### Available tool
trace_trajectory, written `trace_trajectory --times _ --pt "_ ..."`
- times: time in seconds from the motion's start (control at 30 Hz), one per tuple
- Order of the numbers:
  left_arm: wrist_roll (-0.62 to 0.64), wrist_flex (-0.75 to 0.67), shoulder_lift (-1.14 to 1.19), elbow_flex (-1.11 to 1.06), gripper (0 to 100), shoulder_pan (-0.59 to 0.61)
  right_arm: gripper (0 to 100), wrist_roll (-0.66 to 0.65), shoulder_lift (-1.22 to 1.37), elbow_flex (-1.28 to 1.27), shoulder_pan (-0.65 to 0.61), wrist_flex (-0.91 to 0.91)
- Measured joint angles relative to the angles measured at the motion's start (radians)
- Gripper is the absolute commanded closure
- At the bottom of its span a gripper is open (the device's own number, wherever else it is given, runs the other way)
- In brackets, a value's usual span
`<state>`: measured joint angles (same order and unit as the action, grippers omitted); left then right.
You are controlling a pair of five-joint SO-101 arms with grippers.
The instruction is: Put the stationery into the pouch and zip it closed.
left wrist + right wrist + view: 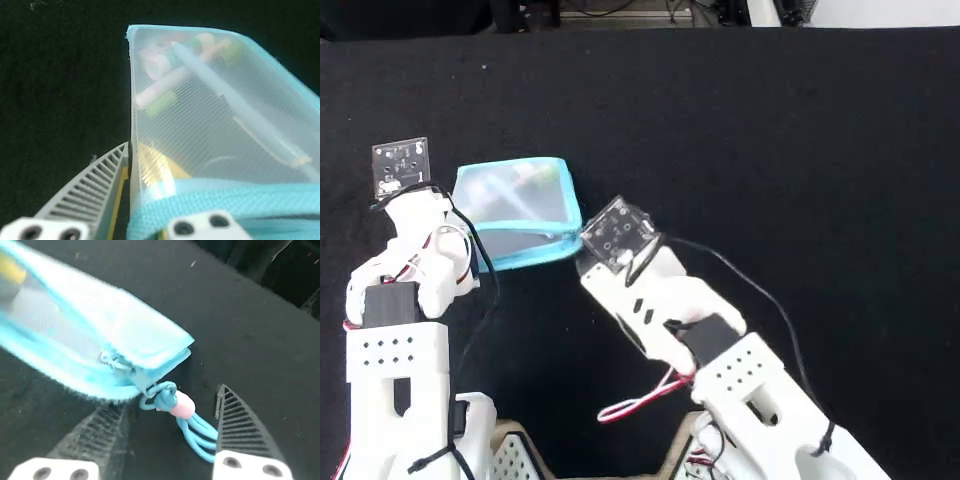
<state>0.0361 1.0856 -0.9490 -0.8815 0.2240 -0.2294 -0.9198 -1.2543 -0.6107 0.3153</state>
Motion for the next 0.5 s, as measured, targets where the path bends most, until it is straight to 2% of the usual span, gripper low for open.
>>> trace_trajectory --times 0.17,0.5 --pt "0.000 0.000 0.000 0.000 96 0.000 75.6 0.006 0.071 -0.031 0.005 -0.132" --pt "0.000 0.000 0.000 0.000 96 0.000 75.8 0.006 0.213 -0.017 0.006 -0.152"
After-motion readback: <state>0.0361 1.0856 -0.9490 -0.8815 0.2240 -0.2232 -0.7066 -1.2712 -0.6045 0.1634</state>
